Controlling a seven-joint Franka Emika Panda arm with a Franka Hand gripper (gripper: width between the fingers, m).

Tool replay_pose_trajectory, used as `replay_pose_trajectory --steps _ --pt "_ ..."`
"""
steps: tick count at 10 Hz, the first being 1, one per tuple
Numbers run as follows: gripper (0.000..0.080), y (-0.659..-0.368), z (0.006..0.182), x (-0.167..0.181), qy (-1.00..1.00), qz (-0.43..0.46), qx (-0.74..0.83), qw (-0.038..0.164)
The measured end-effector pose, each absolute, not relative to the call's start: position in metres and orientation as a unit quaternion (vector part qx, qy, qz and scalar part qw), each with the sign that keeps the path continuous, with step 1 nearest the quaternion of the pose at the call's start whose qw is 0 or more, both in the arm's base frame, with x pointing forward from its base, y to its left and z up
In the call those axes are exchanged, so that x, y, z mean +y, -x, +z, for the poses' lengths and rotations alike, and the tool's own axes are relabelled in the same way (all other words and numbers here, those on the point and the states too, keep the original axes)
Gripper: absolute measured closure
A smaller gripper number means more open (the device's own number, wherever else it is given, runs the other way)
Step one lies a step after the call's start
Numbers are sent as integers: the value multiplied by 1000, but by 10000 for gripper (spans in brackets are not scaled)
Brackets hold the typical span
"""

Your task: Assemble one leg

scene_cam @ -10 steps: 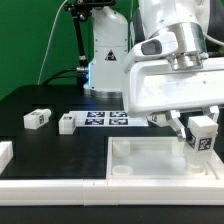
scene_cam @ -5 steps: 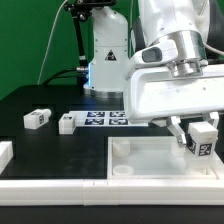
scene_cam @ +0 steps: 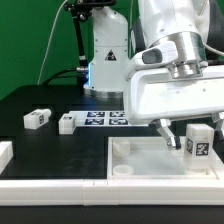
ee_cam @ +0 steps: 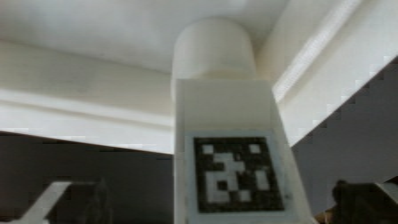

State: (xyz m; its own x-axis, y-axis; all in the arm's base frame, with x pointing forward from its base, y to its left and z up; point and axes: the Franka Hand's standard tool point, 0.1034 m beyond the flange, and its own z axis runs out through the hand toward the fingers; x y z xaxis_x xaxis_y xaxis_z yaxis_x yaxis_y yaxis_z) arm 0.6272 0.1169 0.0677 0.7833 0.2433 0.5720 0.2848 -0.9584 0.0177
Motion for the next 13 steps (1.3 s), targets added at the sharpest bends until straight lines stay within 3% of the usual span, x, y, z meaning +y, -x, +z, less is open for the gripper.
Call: replay_pose_trajectory --steps 6,10,13 --pt "151 -627 68 117 944 -298 -140 35" --pt "151 -631 90 122 949 -279 -143 38" --pt "151 -626 84 125 957 -245 -146 44"
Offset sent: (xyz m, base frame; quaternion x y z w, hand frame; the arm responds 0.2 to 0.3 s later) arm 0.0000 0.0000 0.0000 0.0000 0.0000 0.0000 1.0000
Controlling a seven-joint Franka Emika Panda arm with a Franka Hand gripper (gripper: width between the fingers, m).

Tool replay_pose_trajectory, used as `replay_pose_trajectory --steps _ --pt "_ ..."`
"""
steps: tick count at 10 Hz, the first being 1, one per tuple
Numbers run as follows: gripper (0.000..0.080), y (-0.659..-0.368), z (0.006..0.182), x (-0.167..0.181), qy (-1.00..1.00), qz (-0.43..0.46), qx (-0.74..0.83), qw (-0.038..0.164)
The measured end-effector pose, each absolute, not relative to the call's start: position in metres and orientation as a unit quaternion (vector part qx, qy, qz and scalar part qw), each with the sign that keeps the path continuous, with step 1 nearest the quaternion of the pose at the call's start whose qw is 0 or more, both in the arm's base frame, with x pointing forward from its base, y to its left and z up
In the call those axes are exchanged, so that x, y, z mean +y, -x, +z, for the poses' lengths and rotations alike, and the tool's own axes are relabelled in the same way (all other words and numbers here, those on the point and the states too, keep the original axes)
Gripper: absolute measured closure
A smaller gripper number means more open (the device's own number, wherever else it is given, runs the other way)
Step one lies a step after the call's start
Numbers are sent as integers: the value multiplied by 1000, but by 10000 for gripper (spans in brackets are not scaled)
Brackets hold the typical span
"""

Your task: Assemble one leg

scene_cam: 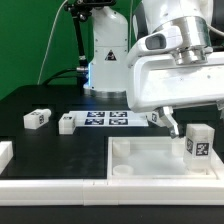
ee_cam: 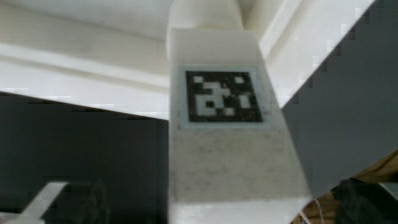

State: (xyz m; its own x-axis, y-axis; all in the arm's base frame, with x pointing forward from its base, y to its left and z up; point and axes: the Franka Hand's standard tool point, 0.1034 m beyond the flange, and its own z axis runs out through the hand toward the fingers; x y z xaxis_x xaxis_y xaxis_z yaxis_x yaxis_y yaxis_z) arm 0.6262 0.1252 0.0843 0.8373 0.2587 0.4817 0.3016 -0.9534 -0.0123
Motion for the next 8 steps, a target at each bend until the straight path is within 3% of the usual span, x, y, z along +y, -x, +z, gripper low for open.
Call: replay_pose_trajectory --steps 2,5,8 --pt "151 -618 87 138 981 -115 -145 60" --pt "151 -611 89 140 986 8 -150 65" --pt "151 -626 97 123 989 -39 -131 56"
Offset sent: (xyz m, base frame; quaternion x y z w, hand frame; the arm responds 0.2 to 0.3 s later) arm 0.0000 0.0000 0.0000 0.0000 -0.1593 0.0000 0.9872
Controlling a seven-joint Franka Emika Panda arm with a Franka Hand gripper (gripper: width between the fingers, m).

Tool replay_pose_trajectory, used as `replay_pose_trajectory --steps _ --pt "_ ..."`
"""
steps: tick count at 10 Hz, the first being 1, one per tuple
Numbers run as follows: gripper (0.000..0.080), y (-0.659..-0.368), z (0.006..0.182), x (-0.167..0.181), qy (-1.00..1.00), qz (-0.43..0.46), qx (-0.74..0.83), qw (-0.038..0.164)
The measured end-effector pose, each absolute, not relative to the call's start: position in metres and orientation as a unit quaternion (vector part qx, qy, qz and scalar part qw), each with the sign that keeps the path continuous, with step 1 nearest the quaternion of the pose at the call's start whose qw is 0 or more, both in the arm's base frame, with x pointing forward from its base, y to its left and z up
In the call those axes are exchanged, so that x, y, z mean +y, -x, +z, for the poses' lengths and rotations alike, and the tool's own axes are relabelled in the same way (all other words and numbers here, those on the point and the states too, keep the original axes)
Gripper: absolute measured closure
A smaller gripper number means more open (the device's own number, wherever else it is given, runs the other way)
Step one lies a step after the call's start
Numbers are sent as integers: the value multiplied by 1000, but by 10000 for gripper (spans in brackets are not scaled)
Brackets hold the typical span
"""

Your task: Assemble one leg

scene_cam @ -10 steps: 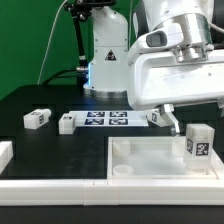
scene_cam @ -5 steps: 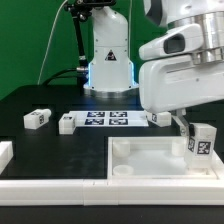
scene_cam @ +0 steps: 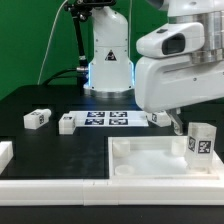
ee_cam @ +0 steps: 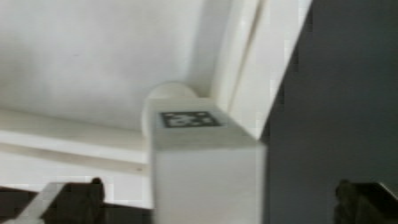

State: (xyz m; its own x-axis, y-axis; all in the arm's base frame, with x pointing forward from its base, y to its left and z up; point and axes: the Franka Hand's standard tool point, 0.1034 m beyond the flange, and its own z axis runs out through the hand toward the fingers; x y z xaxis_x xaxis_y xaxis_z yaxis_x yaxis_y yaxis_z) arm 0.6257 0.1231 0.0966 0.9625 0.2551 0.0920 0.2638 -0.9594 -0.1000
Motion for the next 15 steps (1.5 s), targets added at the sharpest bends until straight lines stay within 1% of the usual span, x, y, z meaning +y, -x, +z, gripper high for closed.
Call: replay_pose_trajectory --steps 4,6,9,10,11,12,13,15 --pt "151 -624 94 124 989 -36 -130 56" --pt "151 -622 87 125 992 -31 -109 56" --pt "151 -620 85 124 992 -29 -107 56" --pt "183 -620 85 124 992 -29 -113 55" --pt "183 -621 85 123 991 -29 -115 56" --pt "319 -620 85 123 991 -29 -115 56" --pt "496 -621 85 123 991 -29 -115 56" --pt "501 -621 85 122 992 -30 -114 55"
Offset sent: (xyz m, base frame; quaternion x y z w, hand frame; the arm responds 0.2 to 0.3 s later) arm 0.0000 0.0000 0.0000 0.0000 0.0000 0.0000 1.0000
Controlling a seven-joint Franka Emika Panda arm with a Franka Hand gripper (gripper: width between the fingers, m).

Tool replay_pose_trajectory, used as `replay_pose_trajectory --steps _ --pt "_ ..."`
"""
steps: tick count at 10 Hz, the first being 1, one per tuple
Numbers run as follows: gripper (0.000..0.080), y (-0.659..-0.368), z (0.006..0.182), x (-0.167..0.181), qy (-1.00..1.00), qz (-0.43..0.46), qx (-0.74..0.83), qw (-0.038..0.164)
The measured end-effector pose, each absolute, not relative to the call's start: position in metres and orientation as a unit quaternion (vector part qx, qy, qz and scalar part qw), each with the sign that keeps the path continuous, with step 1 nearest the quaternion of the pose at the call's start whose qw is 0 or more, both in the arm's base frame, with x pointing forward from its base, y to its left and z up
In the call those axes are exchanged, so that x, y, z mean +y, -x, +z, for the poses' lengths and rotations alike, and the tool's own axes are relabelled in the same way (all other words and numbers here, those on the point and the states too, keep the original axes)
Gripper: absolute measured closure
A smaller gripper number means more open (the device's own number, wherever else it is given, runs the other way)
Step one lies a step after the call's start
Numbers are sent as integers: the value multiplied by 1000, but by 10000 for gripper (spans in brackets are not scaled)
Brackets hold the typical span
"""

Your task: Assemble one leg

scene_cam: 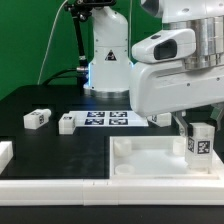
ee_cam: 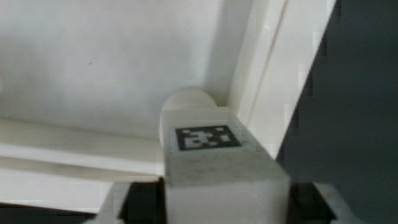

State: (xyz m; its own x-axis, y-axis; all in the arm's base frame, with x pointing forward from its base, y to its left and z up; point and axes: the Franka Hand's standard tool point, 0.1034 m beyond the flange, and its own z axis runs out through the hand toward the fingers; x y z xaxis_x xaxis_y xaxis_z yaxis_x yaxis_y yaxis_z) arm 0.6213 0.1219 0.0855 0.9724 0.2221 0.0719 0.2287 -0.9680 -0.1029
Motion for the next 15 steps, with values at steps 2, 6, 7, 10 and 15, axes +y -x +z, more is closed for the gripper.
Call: replay_pose_trajectory --steps 2,6,7,10,15 --pt "501 -621 86 122 992 -30 -105 56" --pt "501 -621 85 124 994 -32 86 62" --pt "501 -621 85 124 990 -32 124 63" --pt "501 -624 85 125 954 -27 289 69" --pt "501 -624 85 127 876 -13 477 76"
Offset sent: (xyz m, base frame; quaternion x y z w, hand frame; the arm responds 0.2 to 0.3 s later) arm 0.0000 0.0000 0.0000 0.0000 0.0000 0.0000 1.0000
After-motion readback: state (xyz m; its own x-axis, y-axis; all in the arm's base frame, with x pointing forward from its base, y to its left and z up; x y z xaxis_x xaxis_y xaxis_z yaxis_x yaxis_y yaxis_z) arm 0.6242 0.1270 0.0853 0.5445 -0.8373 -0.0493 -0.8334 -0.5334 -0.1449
